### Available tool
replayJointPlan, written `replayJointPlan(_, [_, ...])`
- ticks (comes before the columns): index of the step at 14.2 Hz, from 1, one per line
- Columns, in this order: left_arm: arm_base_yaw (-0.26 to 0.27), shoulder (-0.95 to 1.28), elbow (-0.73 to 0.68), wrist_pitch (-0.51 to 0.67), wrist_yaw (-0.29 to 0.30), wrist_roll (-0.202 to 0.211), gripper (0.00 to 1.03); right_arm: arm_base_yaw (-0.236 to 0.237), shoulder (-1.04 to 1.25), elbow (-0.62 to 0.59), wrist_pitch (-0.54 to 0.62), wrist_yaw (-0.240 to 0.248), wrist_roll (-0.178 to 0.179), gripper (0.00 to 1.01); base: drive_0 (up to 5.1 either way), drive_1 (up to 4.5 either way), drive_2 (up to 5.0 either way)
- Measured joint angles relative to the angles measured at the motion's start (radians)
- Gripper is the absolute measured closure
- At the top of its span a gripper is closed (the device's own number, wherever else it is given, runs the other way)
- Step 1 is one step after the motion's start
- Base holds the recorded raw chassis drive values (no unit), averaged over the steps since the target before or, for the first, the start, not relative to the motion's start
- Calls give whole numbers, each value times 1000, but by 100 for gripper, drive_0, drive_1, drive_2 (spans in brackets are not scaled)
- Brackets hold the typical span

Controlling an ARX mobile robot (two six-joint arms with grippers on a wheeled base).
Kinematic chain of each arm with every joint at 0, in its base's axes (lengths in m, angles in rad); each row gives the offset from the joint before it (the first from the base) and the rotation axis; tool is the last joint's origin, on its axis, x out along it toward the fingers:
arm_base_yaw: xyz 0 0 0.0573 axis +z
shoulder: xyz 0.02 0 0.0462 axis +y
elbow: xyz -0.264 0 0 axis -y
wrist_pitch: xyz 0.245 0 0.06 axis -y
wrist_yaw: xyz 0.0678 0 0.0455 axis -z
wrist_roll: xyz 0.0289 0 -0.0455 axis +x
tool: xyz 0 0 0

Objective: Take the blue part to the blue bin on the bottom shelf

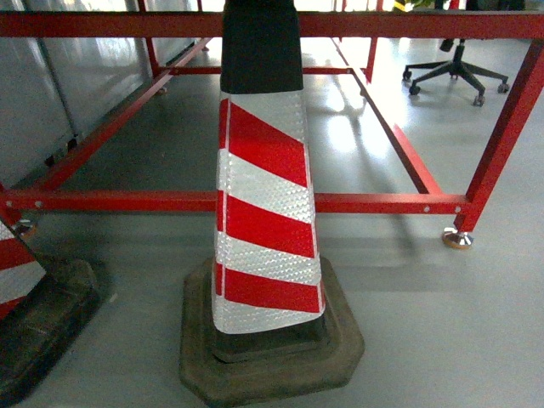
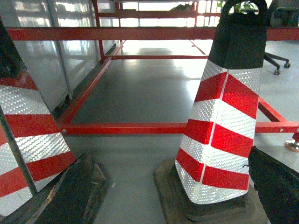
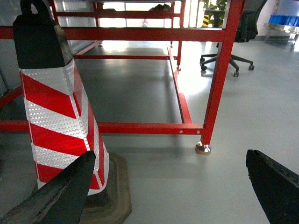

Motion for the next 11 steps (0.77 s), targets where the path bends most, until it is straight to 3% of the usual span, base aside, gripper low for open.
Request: replayJointPlan(11, [0,0,0,0,0,0,5,0,0,0,0,0,0,3,0,0,0])
